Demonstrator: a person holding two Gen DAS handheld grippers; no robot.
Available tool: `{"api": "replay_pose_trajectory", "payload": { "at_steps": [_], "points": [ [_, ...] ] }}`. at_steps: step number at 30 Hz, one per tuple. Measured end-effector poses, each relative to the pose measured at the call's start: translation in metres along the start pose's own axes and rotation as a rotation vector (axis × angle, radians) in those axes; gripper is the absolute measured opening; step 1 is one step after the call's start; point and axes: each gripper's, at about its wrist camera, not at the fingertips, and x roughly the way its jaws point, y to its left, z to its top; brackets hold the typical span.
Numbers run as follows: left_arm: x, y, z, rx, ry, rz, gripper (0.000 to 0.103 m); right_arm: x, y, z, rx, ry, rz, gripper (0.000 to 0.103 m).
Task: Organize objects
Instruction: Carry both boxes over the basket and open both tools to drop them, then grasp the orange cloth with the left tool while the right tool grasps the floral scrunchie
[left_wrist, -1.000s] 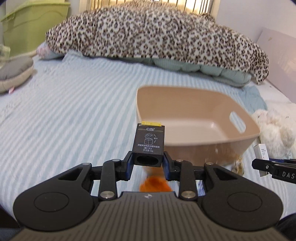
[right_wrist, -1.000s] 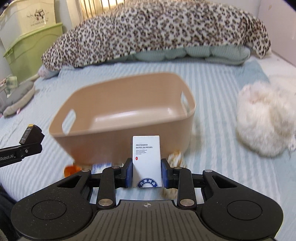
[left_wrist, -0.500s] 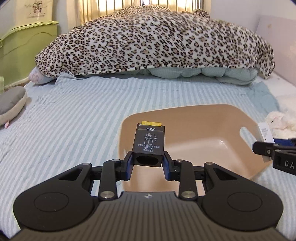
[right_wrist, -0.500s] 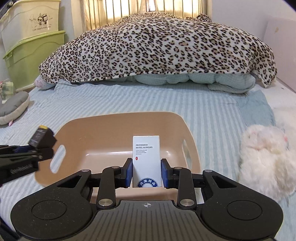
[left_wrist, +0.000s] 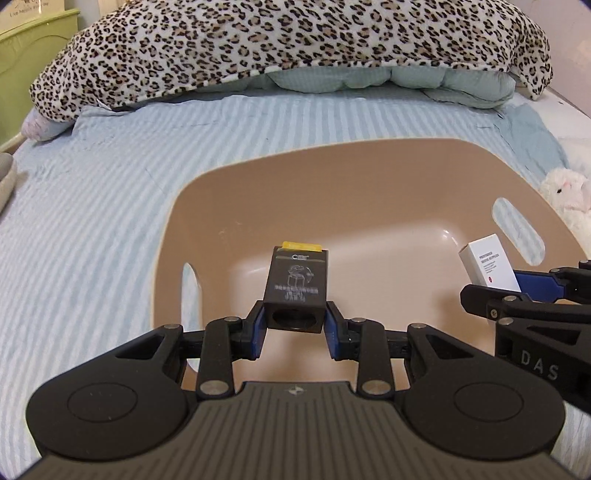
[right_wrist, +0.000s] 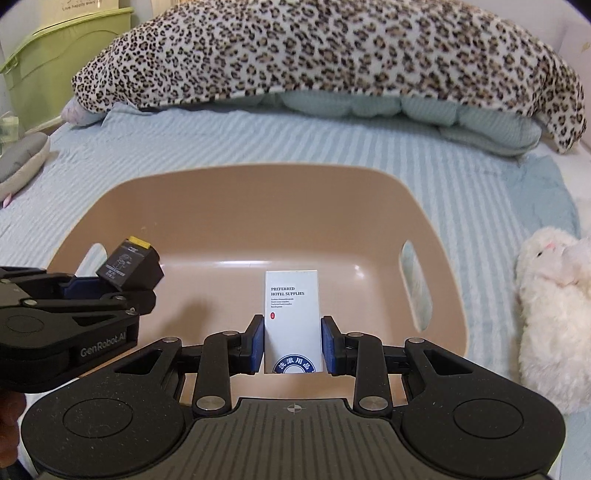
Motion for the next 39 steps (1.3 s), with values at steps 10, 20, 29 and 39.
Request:
{"api": "replay_pose_trajectory", "payload": {
  "at_steps": [10, 20, 29, 39],
  "points": [
    [-0.06, 0.012, 0.008, -0.01, -0.11, 0.021, 0.08, -0.056, -0.007, -0.01, 0.008, -0.07, 0.02, 0.078],
    [-0.102, 0.039, -0.026, -0.075, -0.104, 0.028, 0.092, -0.099, -0.027, -0.044, 0.025, -0.061, -0.016, 0.101],
    [-0.098, 0.058, -0.067, -0.079, -0.011, 0.047, 0.095, -0.093, -0.042, -0.081, 0.013, 0.057, -0.063, 0.103],
    [-0.059, 0.066, -0.099, -0.084, 0.153, 0.009, 0.095, -0.065, -0.047, -0.101, 0.003, 0.169, -0.089, 0.103]
  ]
}}
